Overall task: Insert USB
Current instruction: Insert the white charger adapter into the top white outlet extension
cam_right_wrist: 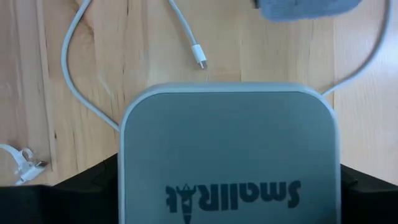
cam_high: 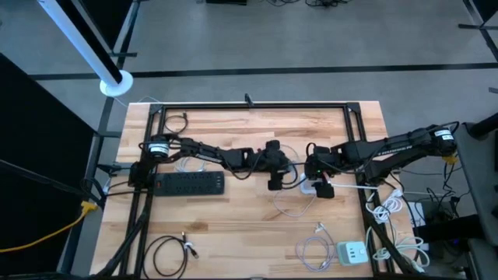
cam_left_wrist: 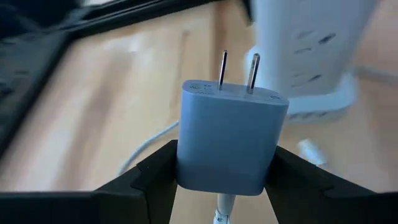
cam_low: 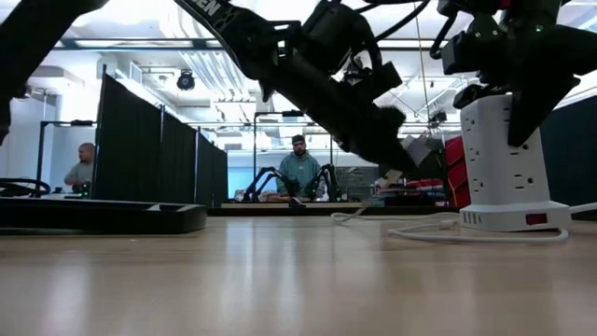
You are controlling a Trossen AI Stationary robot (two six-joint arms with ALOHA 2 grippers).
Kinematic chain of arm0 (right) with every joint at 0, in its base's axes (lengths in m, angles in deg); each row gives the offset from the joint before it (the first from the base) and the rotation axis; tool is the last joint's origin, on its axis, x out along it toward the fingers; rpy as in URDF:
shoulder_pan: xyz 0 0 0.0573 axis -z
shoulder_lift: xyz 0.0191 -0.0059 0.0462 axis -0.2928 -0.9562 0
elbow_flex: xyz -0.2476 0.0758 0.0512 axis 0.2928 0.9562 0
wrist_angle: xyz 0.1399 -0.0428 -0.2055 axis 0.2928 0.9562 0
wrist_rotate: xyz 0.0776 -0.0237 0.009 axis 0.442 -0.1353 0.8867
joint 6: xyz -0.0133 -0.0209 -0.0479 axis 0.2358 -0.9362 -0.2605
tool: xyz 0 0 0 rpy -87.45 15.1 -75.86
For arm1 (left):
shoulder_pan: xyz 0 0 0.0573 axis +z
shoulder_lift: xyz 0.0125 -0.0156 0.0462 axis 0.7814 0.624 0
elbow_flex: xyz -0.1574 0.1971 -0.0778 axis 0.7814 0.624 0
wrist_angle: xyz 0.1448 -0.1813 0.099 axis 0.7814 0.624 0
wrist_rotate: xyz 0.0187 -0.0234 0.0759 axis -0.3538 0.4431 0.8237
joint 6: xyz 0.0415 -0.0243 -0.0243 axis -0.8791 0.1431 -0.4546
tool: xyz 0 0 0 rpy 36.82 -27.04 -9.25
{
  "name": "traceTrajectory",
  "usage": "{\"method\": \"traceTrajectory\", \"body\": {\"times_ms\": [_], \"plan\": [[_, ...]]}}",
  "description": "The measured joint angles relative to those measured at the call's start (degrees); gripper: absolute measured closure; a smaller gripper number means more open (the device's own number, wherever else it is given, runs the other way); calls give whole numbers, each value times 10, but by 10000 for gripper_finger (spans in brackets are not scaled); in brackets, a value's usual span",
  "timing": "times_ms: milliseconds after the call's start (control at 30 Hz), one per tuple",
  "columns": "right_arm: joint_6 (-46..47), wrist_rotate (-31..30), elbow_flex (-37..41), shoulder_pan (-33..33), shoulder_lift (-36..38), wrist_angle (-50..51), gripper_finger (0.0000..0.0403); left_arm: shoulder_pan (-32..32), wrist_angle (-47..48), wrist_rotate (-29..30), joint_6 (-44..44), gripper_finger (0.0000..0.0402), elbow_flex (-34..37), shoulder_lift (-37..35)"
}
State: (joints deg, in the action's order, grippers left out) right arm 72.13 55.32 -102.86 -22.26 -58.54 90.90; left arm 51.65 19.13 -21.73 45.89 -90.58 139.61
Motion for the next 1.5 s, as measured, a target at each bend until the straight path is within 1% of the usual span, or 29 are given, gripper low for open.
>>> {"method": "traceTrajectory", "body": {"times_ms": [33,100,200,233,267,367,500,667,900,1000,1167,1200,1300,1367,1500], "plan": [[4,0,0,0,0,-1,110,-3,6,7,-8,206,0,0],[17,0,1,0,0,-9,110,-7,25,-11,-12,206,0,0],[34,-2,-5,0,2,-25,110,-7,47,-108,25,206,0,2],[34,-3,-12,0,1,-24,110,-7,51,-127,40,206,0,4],[34,-6,-20,0,1,-24,110,-7,52,-131,51,206,0,8],[34,-8,-33,0,0,-25,110,-7,59,-134,67,206,0,11],[35,-9,-30,0,-1,-27,110,0,50,-134,85,206,0,11],[67,-10,-21,-1,2,-12,110,6,55,-134,100,206,0,10],[69,0,-25,-1,3,-5,110,9,134,-126,84,206,0,-20],[54,2,-26,-1,3,-1,110,10,161,-114,71,206,0,-30],[39,8,-35,-1,3,18,110,13,185,-109,52,206,0,-47],[38,9,-37,-1,3,22,107,14,188,-109,52,206,0,-49],[36,8,-45,-1,3,34,72,15,201,-109,52,206,0,-50],[35,6,-46,-1,3,37,56,15,202,-109,52,206,0,-50],[34,5,-46,-1,3,38,49,15,209,-109,52,206,0,-50]]}}
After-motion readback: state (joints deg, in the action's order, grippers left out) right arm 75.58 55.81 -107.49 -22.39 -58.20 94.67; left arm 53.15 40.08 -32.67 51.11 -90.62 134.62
